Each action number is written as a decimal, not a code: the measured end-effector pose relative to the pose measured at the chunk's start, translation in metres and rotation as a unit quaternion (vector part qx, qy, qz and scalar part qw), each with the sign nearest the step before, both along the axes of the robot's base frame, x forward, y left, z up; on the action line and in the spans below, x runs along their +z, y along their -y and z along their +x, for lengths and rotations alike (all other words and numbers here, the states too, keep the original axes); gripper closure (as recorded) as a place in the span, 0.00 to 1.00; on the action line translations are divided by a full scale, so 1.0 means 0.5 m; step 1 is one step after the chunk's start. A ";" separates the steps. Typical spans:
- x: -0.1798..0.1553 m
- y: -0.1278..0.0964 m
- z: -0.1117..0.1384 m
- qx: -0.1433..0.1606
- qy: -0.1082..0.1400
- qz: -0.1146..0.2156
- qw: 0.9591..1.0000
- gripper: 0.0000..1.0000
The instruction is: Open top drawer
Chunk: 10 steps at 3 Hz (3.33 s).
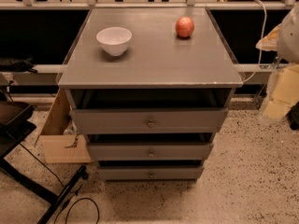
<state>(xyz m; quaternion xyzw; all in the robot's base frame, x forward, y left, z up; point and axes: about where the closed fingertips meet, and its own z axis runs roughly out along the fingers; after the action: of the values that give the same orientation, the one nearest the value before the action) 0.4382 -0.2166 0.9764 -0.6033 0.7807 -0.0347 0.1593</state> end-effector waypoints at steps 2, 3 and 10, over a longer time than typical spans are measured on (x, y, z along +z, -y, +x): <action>-0.073 -0.025 -0.004 0.019 0.001 0.000 1.000 0.00; -0.165 -0.058 0.011 0.037 0.004 -0.005 0.999 0.00; -0.638 -0.159 0.341 0.032 0.005 -0.035 0.999 0.00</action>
Offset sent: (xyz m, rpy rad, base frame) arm -0.0044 0.0277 -0.0879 0.0015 0.0106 0.0850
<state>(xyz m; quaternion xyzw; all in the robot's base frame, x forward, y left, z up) 0.6085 -0.1372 0.6573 -0.6328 0.7587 -0.0599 0.1429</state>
